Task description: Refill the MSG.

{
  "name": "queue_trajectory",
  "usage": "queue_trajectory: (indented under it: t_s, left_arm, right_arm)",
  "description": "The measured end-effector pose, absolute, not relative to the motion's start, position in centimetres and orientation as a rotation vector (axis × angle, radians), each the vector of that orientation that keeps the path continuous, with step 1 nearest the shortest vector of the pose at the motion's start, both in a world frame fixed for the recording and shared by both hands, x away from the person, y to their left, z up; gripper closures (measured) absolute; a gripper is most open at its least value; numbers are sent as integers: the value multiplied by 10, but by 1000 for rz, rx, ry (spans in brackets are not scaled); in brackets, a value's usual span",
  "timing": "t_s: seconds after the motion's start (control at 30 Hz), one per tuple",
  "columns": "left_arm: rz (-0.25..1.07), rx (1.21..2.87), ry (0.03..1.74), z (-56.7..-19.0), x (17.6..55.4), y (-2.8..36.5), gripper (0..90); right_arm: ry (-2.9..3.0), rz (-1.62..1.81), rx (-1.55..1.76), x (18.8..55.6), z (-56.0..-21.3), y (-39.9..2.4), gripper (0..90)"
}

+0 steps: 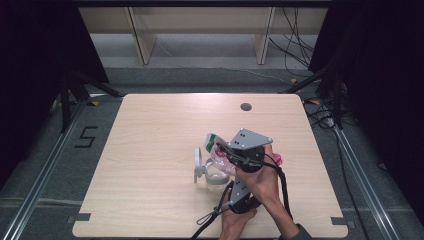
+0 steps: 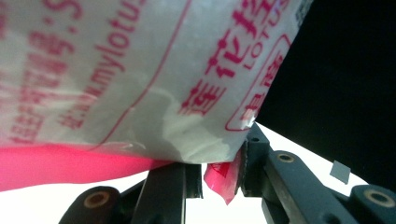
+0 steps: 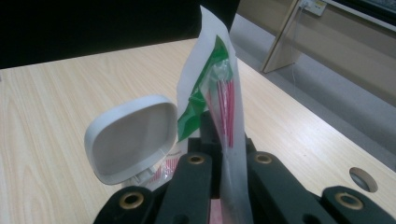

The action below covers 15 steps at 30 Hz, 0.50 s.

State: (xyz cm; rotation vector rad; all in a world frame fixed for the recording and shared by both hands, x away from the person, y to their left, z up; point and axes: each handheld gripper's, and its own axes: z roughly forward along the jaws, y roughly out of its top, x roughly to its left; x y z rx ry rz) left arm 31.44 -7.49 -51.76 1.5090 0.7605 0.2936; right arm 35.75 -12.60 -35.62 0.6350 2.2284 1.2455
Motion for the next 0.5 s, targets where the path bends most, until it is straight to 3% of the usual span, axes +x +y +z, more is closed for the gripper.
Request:
queue_trajectory:
  t_s: [0.5]
  left_arm:
    - [301,1516,761,-515,313,-72,749]
  right_arm:
    - [2228,1238,587,354,-354,-123,900]
